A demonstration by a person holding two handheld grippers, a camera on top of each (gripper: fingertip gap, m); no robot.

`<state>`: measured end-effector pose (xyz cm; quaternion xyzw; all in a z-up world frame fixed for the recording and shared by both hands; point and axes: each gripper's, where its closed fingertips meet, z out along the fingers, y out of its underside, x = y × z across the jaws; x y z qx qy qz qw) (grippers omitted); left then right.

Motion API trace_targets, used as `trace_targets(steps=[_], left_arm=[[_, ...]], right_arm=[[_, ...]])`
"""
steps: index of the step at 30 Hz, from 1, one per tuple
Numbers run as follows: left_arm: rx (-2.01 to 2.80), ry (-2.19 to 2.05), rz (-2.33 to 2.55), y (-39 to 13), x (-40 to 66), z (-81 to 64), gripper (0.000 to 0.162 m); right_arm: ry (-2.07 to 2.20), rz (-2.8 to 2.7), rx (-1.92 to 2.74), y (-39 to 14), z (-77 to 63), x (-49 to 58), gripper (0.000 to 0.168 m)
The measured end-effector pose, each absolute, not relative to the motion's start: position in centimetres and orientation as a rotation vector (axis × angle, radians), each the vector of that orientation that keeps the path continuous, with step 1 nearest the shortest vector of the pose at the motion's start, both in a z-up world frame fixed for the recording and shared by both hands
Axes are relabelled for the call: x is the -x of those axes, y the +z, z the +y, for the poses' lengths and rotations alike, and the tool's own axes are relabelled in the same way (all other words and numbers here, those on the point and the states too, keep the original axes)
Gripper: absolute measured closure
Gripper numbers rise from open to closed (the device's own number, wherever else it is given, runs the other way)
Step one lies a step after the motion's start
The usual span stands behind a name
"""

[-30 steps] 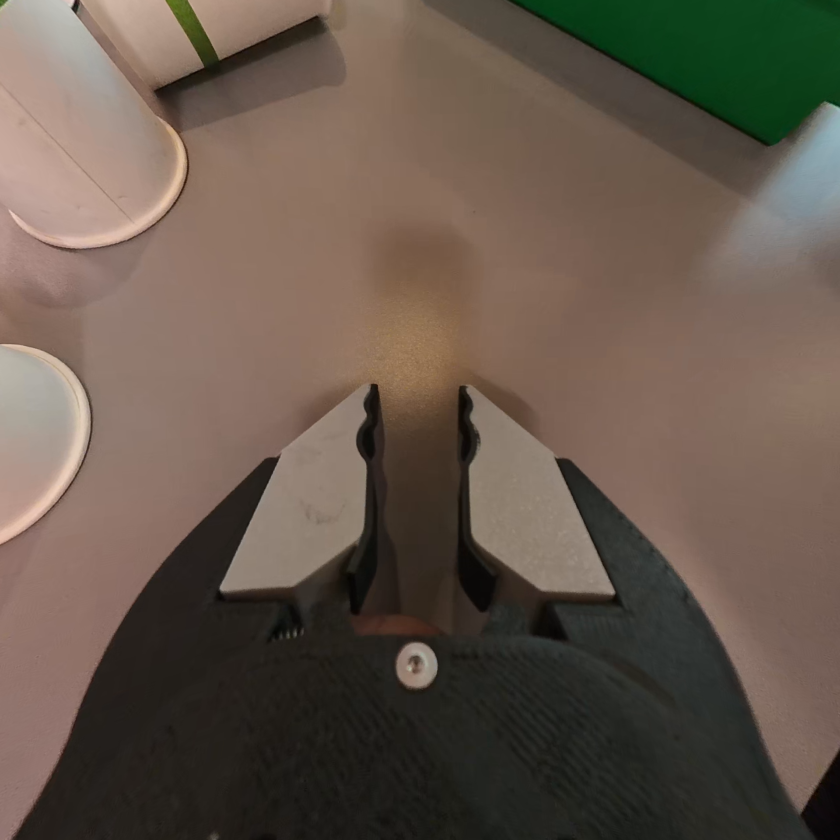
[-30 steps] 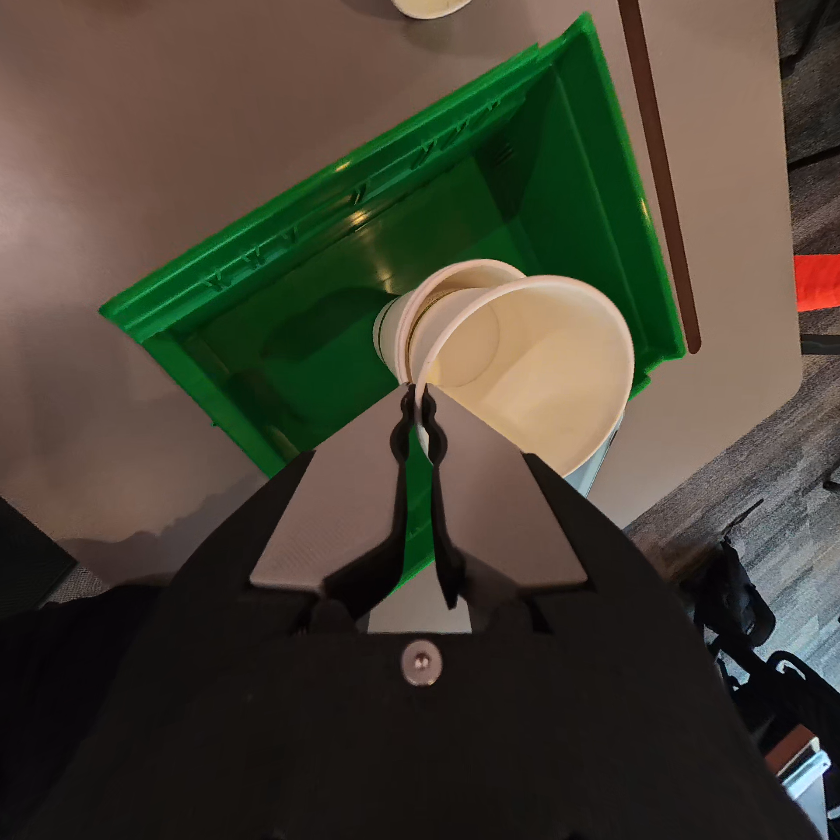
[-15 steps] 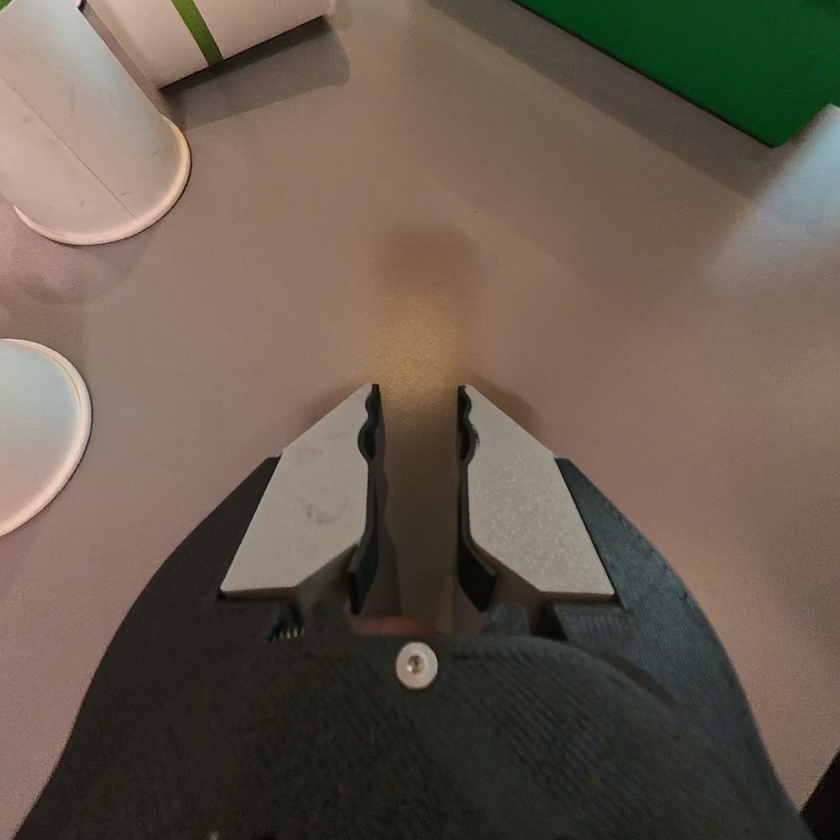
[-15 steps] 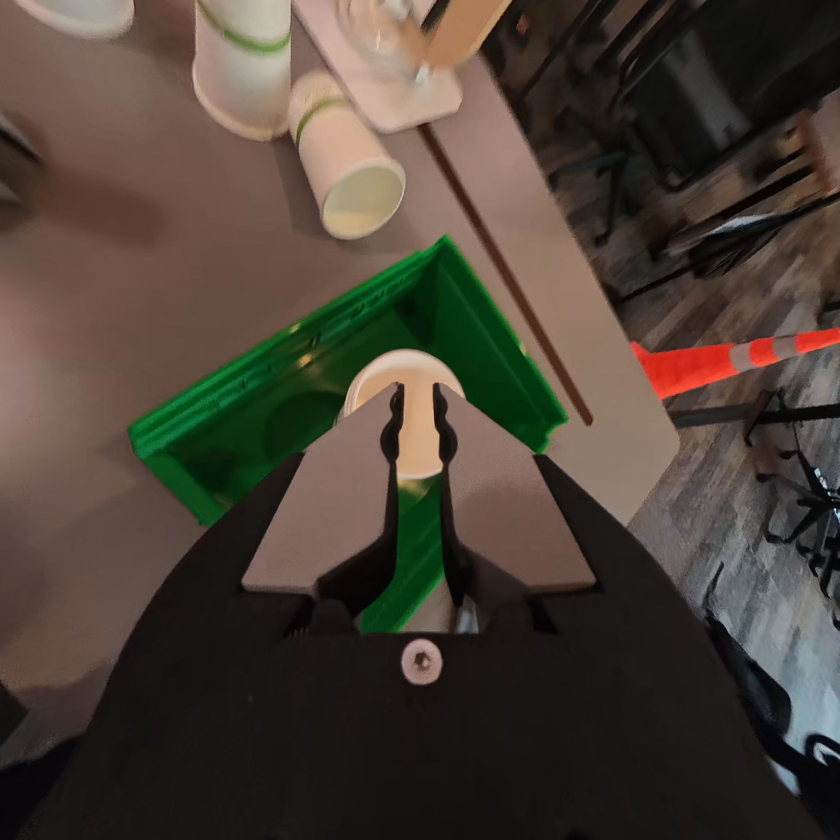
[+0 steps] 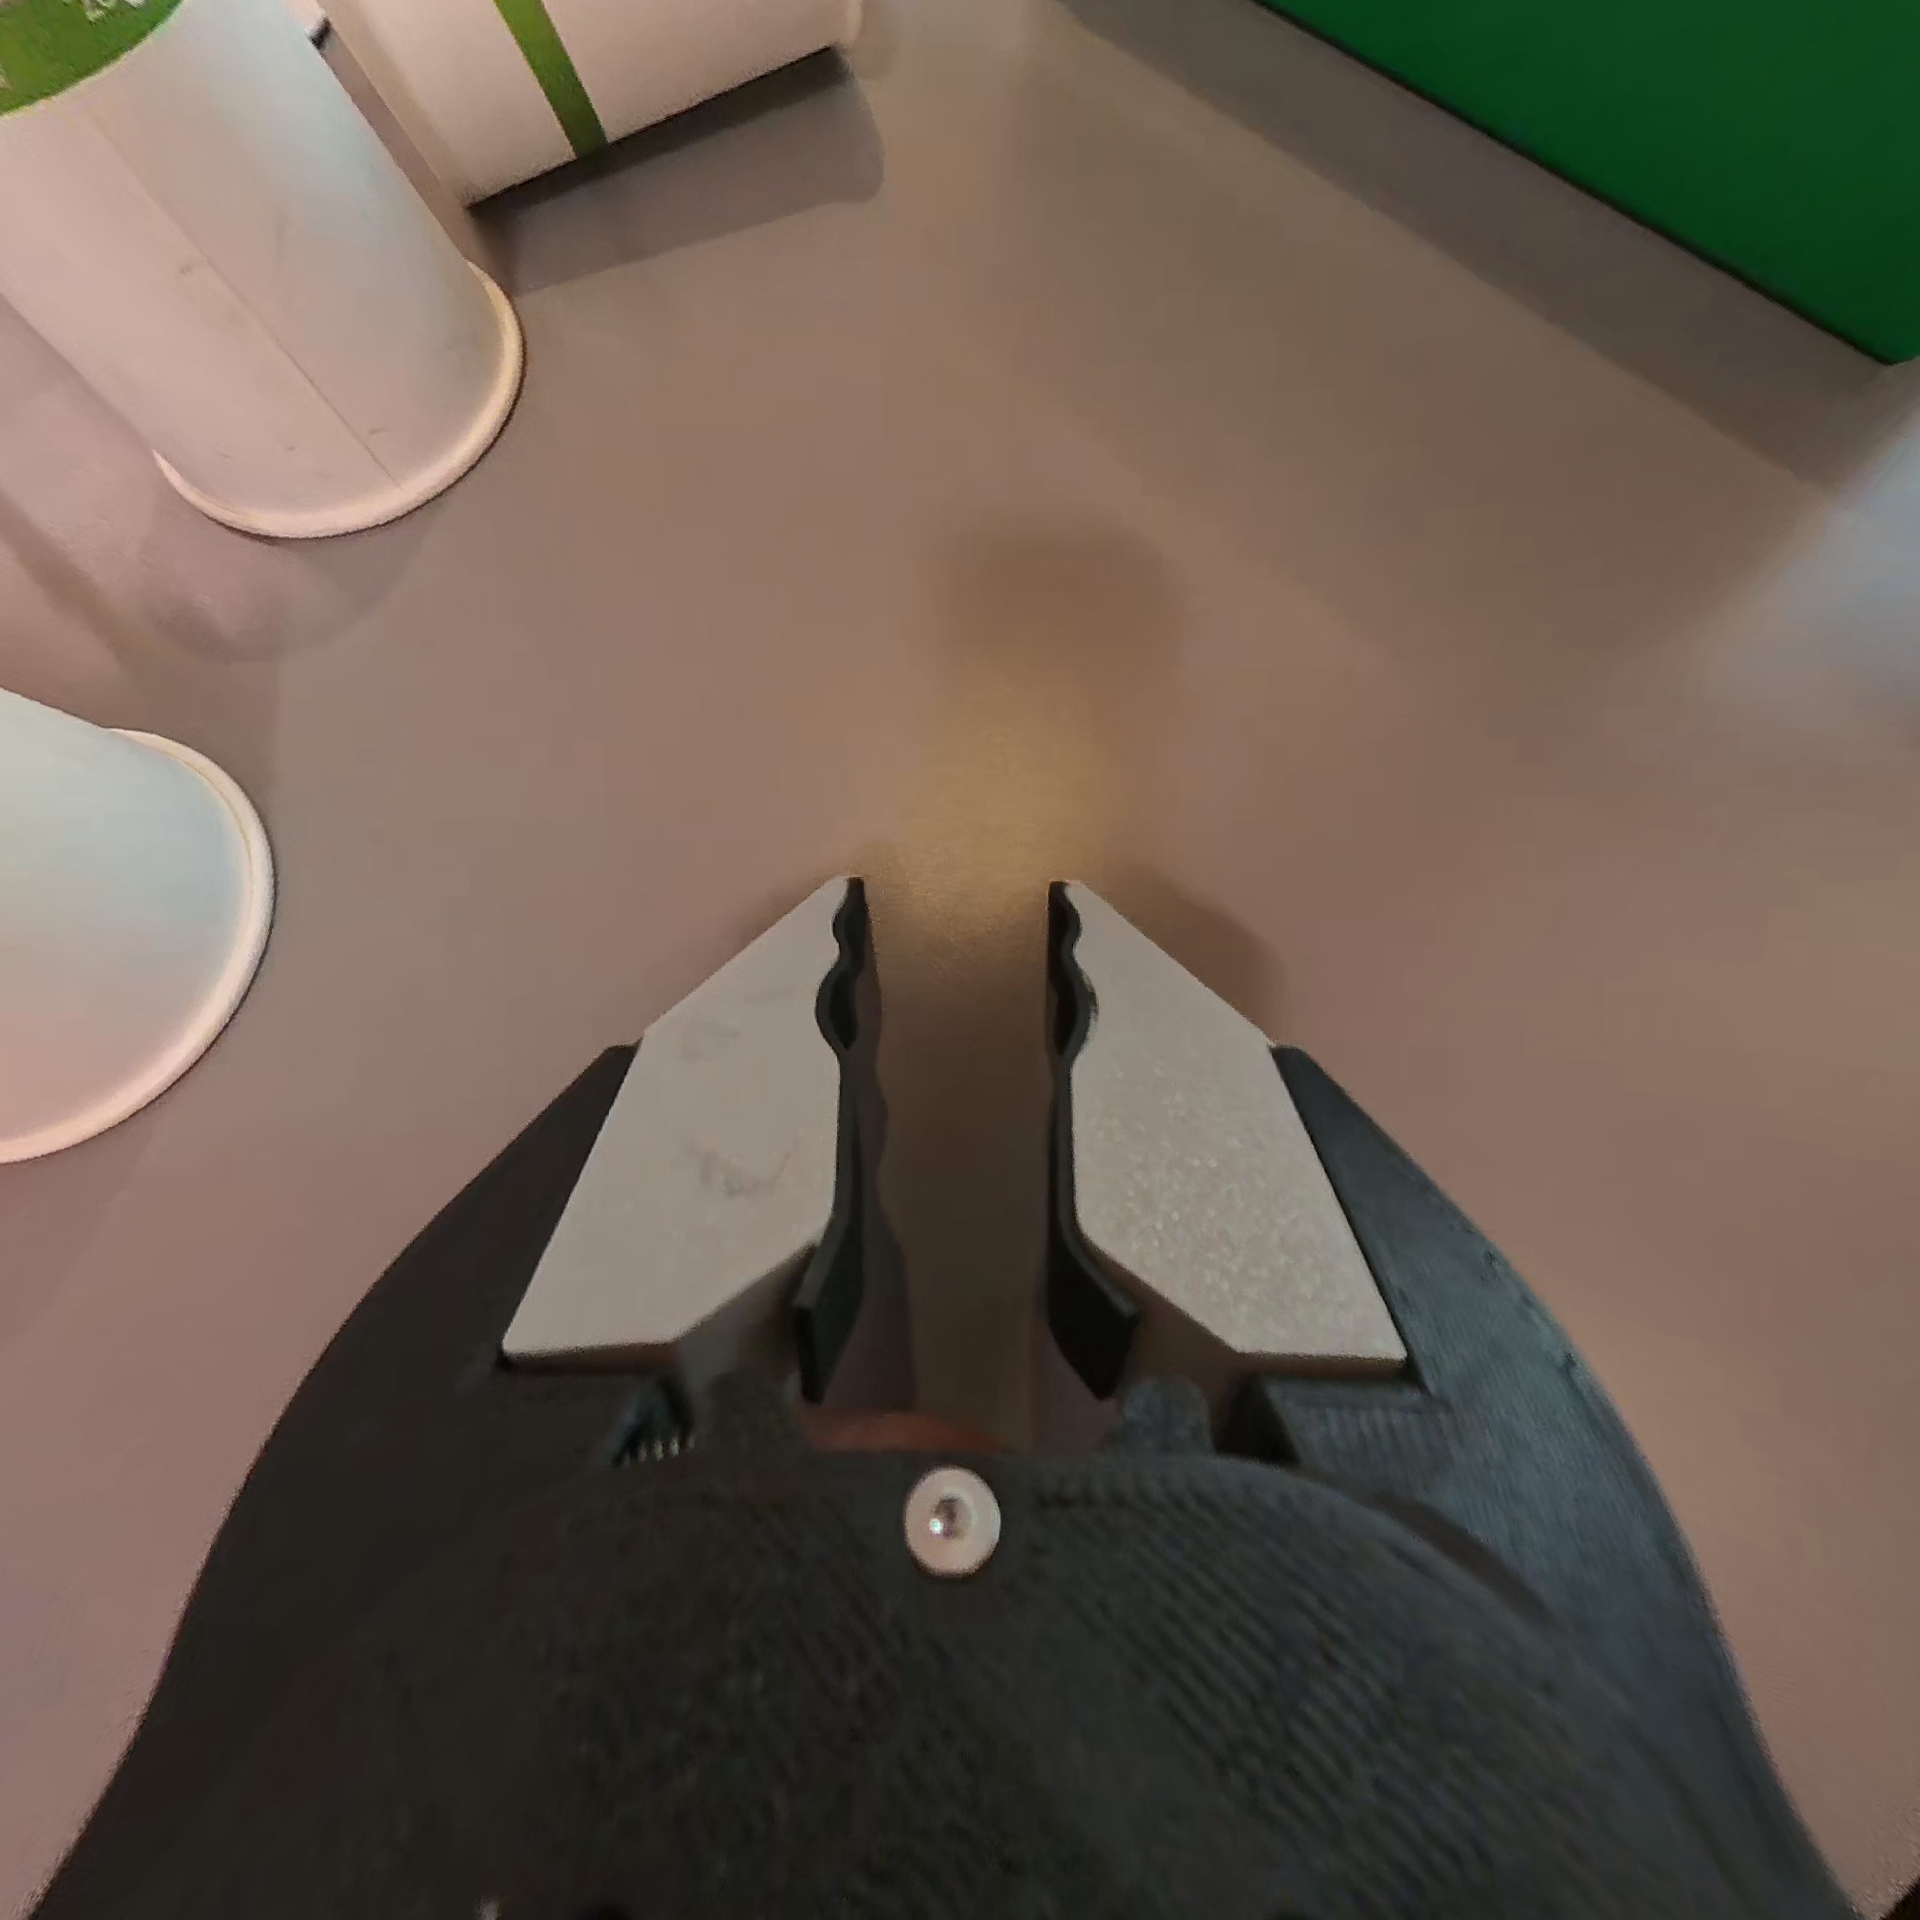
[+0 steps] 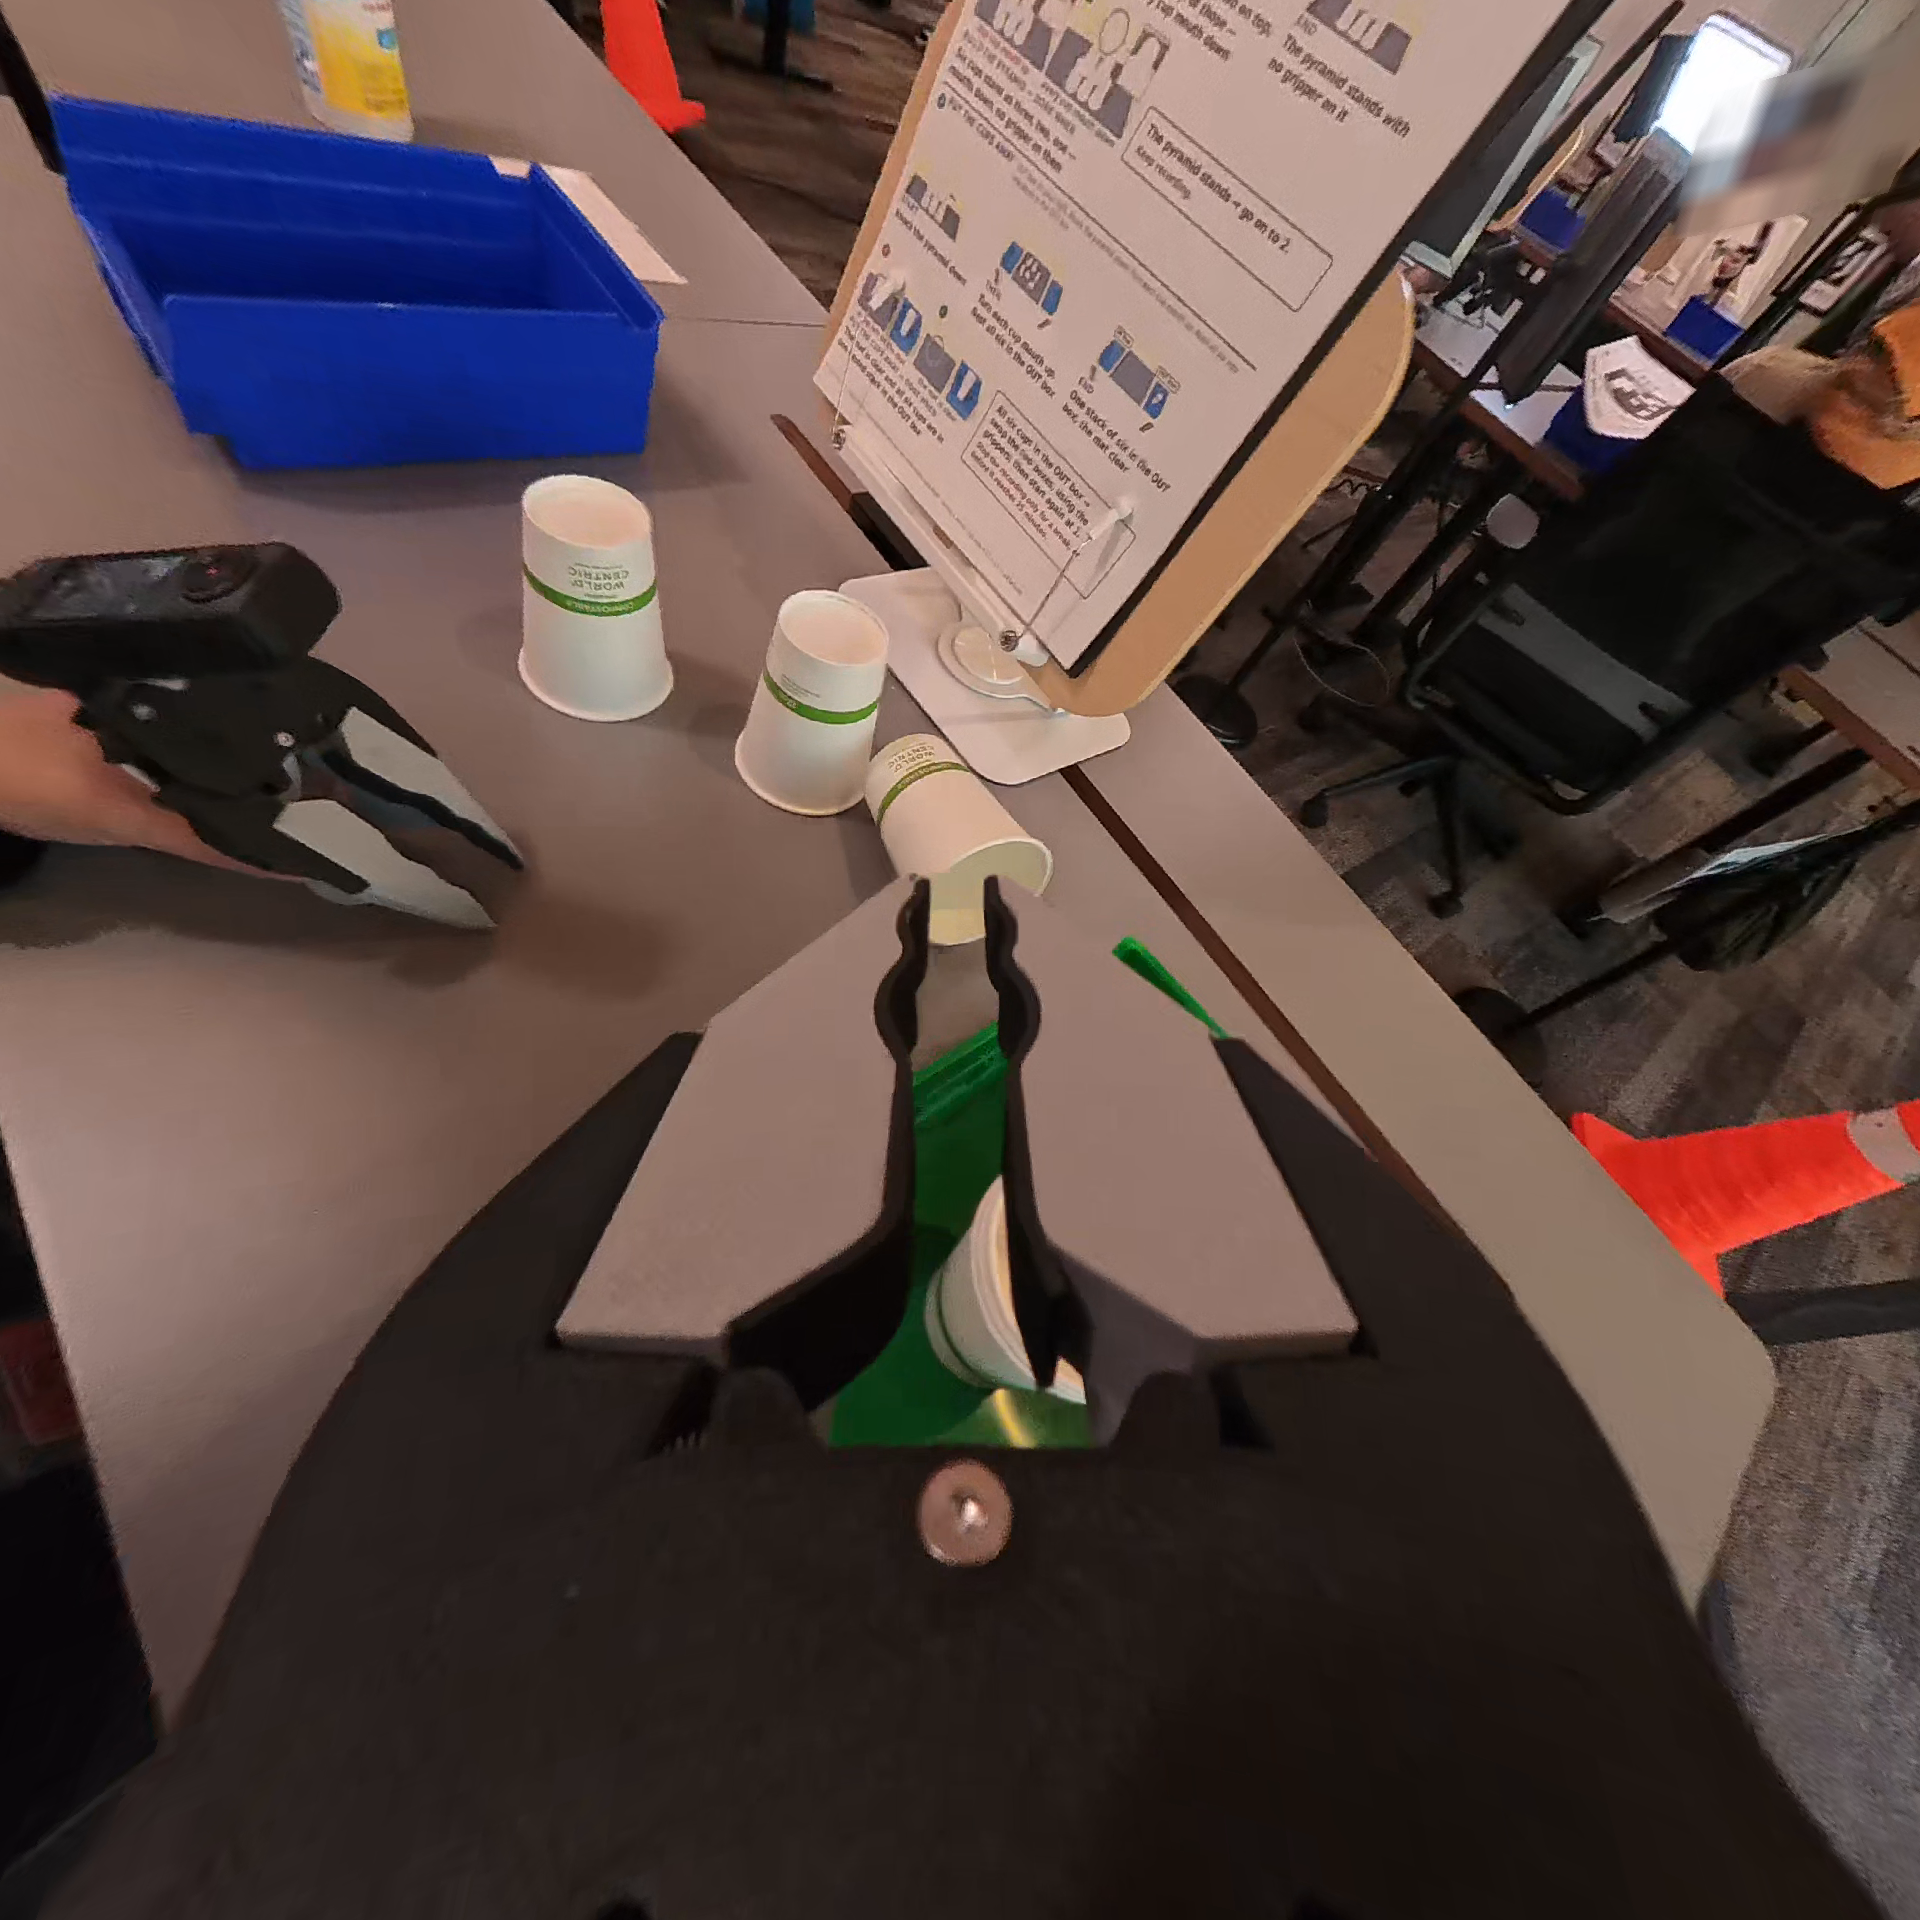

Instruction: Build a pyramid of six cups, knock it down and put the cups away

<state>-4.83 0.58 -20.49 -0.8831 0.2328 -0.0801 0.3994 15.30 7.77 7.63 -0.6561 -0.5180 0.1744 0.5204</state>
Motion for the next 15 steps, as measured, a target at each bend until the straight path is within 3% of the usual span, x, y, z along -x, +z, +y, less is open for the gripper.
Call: trace_targets(steps=[7, 15], left_arm=[[2.211, -0.191, 0.469, -19.0, 5.3, 0.5, 0.115], [2.115, -0.063, 0.407, -11.1, 9.8, 1.1, 0.11]], right_arm=[[0.38, -1.331, 1.607, 5.9, 6.6, -15.2, 0.152], [0.423, -1.27, 1.539, 7.8, 6.6, -15.7, 0.153]])
